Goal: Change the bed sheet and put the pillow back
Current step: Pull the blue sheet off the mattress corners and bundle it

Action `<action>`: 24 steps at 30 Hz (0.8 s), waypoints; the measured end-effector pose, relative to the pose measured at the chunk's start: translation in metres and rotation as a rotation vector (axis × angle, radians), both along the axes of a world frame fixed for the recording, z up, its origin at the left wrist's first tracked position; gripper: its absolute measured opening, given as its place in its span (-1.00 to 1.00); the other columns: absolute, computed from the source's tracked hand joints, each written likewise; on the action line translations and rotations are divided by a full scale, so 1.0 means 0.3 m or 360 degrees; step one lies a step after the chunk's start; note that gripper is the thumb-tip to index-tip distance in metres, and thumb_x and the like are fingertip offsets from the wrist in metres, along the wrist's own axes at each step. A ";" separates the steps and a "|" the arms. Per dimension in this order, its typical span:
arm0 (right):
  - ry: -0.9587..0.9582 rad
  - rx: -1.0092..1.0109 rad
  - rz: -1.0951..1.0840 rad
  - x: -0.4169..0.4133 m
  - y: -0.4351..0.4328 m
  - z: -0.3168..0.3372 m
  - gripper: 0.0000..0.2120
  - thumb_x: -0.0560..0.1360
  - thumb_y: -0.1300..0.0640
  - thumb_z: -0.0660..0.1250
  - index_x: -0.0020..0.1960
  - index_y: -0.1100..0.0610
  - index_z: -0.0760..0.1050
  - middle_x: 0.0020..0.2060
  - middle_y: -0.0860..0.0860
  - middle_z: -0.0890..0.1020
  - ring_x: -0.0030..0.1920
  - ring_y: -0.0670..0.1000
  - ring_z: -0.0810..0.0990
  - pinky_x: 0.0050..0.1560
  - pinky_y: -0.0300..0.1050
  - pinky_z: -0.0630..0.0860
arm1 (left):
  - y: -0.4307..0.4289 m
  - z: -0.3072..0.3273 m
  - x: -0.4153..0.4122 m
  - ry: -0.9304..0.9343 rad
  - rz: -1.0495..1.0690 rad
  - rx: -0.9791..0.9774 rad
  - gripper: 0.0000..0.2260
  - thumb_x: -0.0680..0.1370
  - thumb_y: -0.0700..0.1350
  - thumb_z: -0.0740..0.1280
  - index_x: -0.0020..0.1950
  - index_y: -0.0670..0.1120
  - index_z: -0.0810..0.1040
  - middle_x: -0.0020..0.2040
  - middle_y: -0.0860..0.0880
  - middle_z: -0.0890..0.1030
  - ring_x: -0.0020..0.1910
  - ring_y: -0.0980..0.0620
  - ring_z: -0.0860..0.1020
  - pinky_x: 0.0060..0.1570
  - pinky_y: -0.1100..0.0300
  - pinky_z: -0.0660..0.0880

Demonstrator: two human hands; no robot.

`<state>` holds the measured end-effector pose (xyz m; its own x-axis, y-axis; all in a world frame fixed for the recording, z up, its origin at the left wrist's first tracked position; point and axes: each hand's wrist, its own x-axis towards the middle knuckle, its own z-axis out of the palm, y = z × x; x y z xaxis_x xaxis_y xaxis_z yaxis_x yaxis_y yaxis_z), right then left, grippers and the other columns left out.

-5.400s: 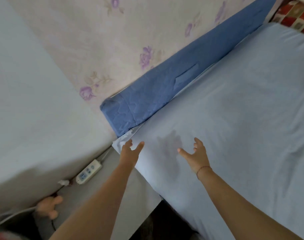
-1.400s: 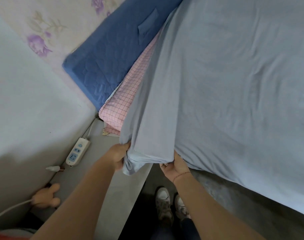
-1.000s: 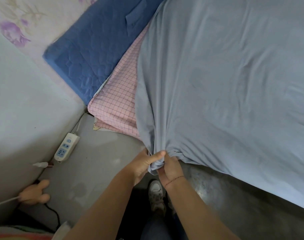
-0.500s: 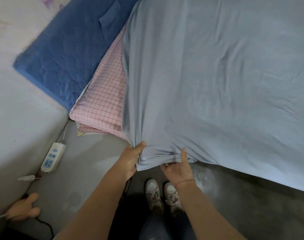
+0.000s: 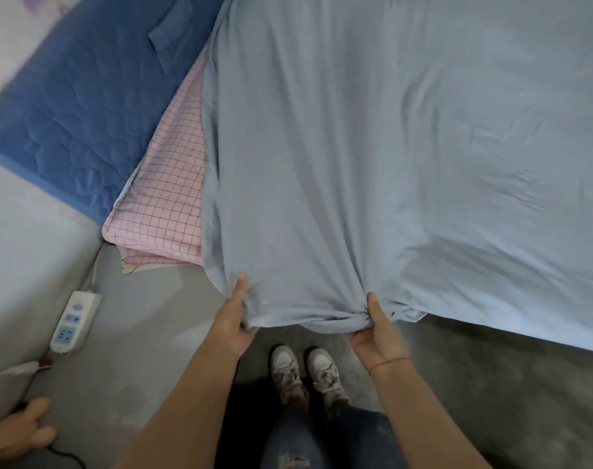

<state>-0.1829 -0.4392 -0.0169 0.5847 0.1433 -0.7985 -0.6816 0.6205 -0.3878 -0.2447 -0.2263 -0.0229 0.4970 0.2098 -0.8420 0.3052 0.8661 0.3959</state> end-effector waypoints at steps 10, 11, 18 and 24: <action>-0.0100 -0.0126 0.0175 -0.001 -0.061 0.009 -0.52 0.47 0.12 0.34 0.32 0.32 0.43 0.20 0.27 0.58 0.22 0.23 0.56 0.10 0.02 0.60 | -0.418 0.085 0.129 -0.0147 -0.0149 -0.0438 -0.53 0.53 0.07 0.34 0.25 -0.27 0.47 0.13 -0.32 0.62 0.13 -0.24 0.60 0.29 -0.14 0.44; -0.0098 -0.0117 0.0156 0.006 -0.070 0.003 -0.48 0.43 0.11 0.38 0.33 0.32 0.43 0.20 0.26 0.58 0.22 0.21 0.57 0.08 -0.01 0.61 | -0.430 0.075 0.150 -0.0121 -0.0129 -0.0352 -0.55 0.53 -0.02 0.37 0.30 -0.28 0.45 0.20 -0.33 0.57 0.18 -0.26 0.57 0.31 -0.17 0.41; 0.0102 0.0279 0.0023 0.048 -0.117 0.017 -0.70 0.60 0.08 0.21 0.22 0.22 0.53 0.16 0.20 0.61 0.18 0.19 0.59 0.23 0.11 0.49 | -0.471 0.032 0.181 -0.0019 0.0098 0.0051 -0.67 0.61 -0.19 0.27 0.35 -0.28 0.44 0.30 -0.23 0.52 0.30 -0.20 0.49 0.35 -0.11 0.38; 0.0331 0.0382 -0.0442 0.155 -0.267 -0.058 -0.80 0.59 0.06 0.20 0.10 0.15 0.49 -0.03 0.19 0.58 0.23 0.18 0.51 0.28 0.16 0.38 | -0.401 0.037 0.144 -0.0018 0.0076 0.0212 -0.65 0.59 -0.16 0.31 0.37 -0.20 0.45 0.29 -0.14 0.55 0.28 -0.12 0.51 0.36 -0.07 0.38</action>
